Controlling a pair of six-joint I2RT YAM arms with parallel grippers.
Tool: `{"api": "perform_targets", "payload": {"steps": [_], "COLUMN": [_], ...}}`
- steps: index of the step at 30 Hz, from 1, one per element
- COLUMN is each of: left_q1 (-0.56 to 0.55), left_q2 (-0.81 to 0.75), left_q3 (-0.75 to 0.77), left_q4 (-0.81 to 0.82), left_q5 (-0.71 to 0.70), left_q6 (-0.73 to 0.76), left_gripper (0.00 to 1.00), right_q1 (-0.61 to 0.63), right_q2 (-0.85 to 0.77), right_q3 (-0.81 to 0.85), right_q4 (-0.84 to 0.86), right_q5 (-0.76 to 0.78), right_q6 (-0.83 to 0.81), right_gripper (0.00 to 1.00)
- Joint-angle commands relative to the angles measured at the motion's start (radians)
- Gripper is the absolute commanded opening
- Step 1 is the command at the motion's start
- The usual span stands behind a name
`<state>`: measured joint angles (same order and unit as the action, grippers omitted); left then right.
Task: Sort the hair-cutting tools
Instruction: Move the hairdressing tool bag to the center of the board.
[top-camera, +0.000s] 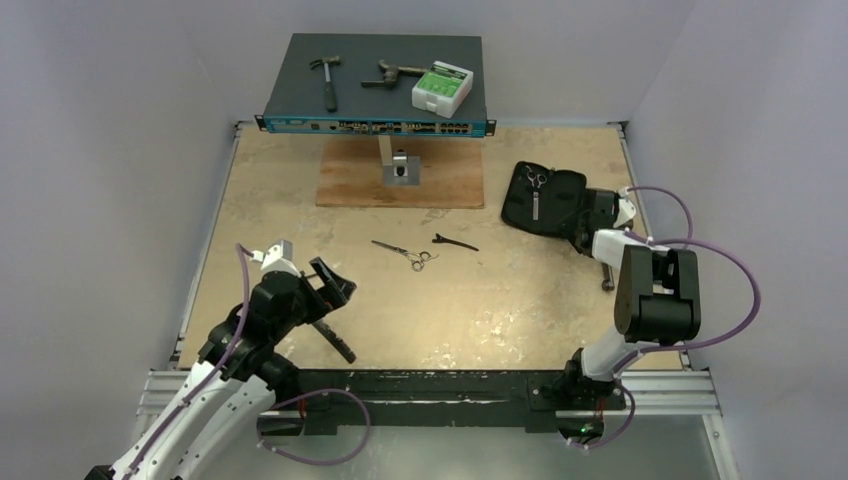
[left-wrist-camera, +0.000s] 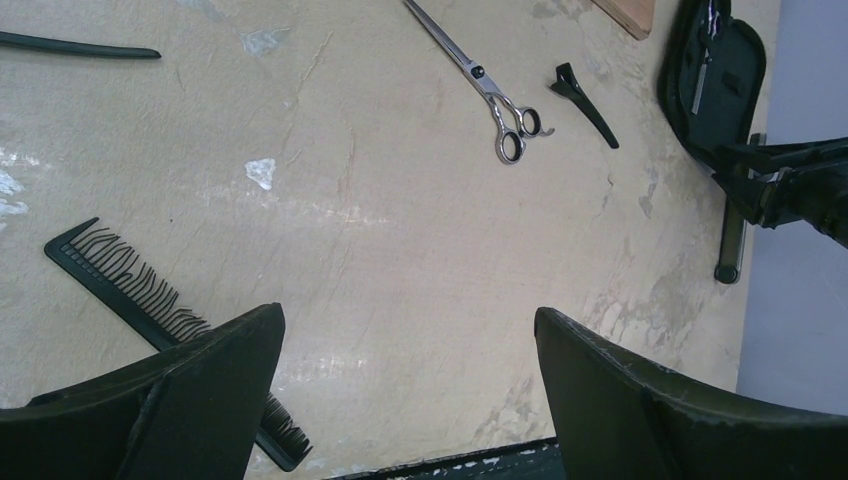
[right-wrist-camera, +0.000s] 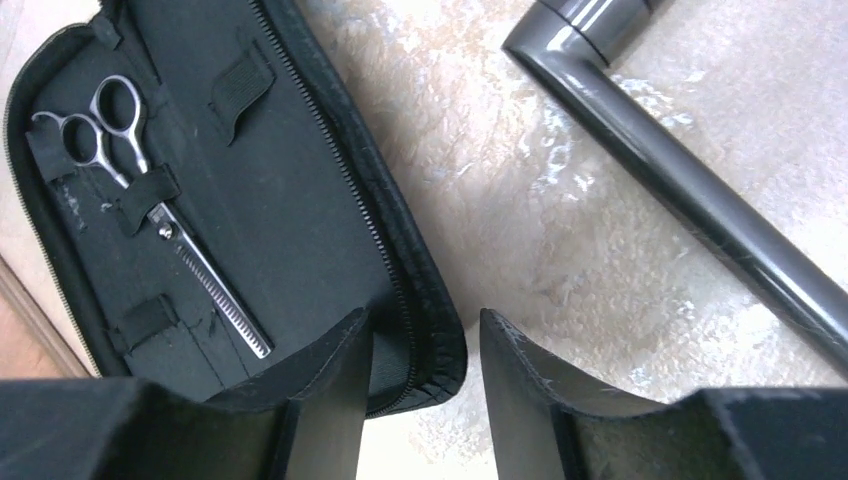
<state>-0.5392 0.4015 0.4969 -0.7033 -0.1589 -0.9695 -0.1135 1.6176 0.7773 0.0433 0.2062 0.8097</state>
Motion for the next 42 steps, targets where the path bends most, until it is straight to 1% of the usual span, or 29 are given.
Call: {"api": "perform_targets", "payload": {"steps": [1, 7, 10, 13, 18, 21, 29, 34, 36, 38, 42], "left_q1": [-0.003, -0.003, -0.002, -0.003, -0.003, -0.002, -0.003, -0.003, -0.002, -0.003, -0.004], "left_q2": [0.018, 0.027, 0.037, 0.048, 0.034, 0.022, 0.036, 0.084, 0.11, 0.136, 0.173], "left_q3": [-0.007, -0.018, -0.021, -0.021, -0.027, -0.03, -0.034, -0.049, -0.053, -0.056, -0.061], "left_q4": [0.044, 0.072, 0.089, 0.094, 0.087, 0.083, 0.089, 0.135, 0.158, 0.183, 0.22], "left_q5": [0.015, 0.031, 0.045, 0.055, 0.056, 0.053, 0.053, 0.071, 0.086, 0.106, 0.141], "left_q6": [-0.011, -0.015, -0.019, -0.023, -0.03, -0.032, -0.032, -0.034, -0.034, -0.033, -0.034], "left_gripper": [0.96, 0.96, 0.95, 0.95, 0.94, 0.94, 0.93, 0.93, 0.93, 0.93, 0.92], "right_q1": [-0.003, -0.003, -0.003, -0.002, 0.003, 0.006, 0.024, 0.104, 0.186, 0.238, 0.273], "right_q2": [-0.011, -0.069, -0.1, -0.147, -0.27, -0.368, -0.645, -0.796, -0.844, -0.89, -1.005], "right_q3": [0.027, -0.023, -0.047, -0.066, -0.119, -0.161, -0.291, -0.388, -0.407, -0.418, -0.414], "right_q4": [0.061, 0.066, 0.059, 0.043, -0.009, -0.041, -0.206, -0.289, -0.318, -0.359, -0.463], "right_q5": [-0.055, -0.08, -0.088, -0.077, -0.102, -0.12, -0.177, -0.198, -0.178, -0.16, -0.14], "right_q6": [0.001, 0.004, 0.002, -0.013, -0.015, -0.024, -0.022, 0.031, 0.062, 0.09, 0.11], "right_gripper": [0.38, 0.2, 0.0, 0.0, 0.0, 0.0, 0.0, 0.0, 0.0, 0.0, 0.0]}}
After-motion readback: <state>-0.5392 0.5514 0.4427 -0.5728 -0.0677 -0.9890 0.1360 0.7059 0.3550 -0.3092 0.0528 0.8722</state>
